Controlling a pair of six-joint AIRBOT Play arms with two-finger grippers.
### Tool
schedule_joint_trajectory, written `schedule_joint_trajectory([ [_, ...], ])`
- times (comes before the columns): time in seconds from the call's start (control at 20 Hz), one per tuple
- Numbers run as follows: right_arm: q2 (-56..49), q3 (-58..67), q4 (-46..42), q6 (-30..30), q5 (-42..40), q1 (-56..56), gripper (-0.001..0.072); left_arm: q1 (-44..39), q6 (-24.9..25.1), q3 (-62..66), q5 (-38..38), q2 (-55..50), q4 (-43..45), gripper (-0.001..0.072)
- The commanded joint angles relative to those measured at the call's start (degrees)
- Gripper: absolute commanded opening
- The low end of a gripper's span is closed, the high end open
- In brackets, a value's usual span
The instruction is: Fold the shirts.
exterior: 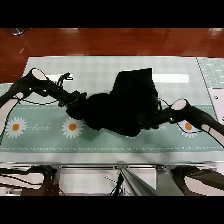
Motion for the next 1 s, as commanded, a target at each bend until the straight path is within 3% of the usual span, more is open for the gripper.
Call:
schedule_joint_trajectory([
  [0.0, -2.2, 9.2, -1.9, -3.2, 5.4, 0.6, 0.0022, 0.1, 0.3, 0.3, 0.9, 2.4, -2.3, 0.0028],
  [0.15, -1.4, 27.7, -10.4, 1.5, 13.4, -2.3, 0.0022, 3.8, 3.7, 5.3, 2.9, 9.9, -13.2, 0.0028],
  [0.3, 0.6, 55.2, -16.7, 6.3, 16.2, -5.0, 0.0021, 7.9, 6.4, 14.8, 12.0, 20.7, -27.1, 0.0028],
  [0.4, 2.2, 73.0, -18.4, 6.2, 17.4, -5.3, 0.0021, 10.1, 5.8, 23.1, 16.9, 27.4, -29.9, 0.0028],
  [0.5, 6.0, 84.5, -19.7, 6.3, 17.9, -5.1, 0.0021, 12.6, 5.9, 30.6, 17.0, 32.7, -29.3, 0.0028],
  [0.65, 17.3, 85.7, -23.9, 5.9, 13.2, -5.2, 0.0021, 15.6, 4.7, 37.7, 16.5, 40.4, -21.7, 0.0028],
  [0.95, 33.6, 85.7, -33.0, 6.3, 17.1, -5.2, 0.0021, 17.6, -2.0, 39.2, 16.6, 57.6, 7.3, 0.0028],
])
